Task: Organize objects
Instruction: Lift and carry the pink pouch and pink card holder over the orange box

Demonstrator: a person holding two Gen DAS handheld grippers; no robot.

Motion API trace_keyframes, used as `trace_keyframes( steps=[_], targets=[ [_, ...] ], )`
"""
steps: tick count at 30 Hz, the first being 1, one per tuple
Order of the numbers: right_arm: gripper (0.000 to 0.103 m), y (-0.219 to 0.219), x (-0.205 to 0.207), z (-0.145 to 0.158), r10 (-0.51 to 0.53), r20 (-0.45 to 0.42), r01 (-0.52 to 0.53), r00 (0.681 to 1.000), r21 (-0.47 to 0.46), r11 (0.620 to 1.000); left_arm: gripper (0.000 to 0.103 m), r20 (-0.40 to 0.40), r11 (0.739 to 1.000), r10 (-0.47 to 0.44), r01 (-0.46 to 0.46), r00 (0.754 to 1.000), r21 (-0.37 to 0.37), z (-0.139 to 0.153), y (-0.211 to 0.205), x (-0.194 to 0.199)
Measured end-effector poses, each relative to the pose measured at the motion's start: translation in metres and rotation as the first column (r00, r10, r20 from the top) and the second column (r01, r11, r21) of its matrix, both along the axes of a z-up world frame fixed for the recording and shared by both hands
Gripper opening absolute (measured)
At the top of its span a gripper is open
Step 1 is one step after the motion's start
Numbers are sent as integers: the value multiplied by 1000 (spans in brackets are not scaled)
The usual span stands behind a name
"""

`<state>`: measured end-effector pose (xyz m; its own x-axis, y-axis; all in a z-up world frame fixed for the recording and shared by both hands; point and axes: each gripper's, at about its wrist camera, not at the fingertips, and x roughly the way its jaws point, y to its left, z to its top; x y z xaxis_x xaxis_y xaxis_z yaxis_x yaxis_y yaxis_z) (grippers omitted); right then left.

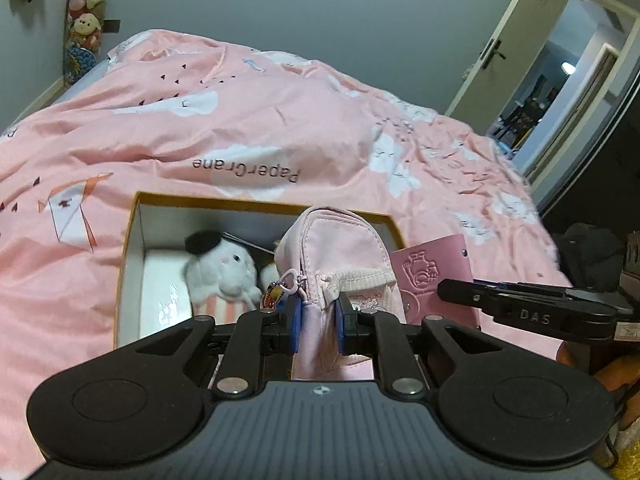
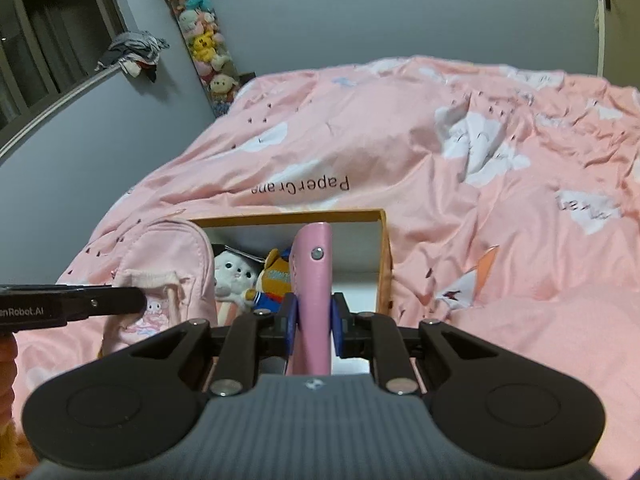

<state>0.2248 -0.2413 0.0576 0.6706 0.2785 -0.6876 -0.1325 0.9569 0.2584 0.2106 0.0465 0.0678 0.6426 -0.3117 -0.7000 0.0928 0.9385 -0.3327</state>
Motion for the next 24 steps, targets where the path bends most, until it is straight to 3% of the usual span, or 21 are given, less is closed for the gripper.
trace_keyframes(
  steps=[11, 24],
  targets=[
    [19, 33, 91, -63, -26, -185, 14, 982, -69, 998, 18, -61, 1000, -14, 14, 998, 5, -32, 13, 44],
    [19, 57, 123, -89, -41, -280, 10, 959, -112, 994, 18, -88, 1000, -8, 6, 996, -24, -54, 26, 55]
  ],
)
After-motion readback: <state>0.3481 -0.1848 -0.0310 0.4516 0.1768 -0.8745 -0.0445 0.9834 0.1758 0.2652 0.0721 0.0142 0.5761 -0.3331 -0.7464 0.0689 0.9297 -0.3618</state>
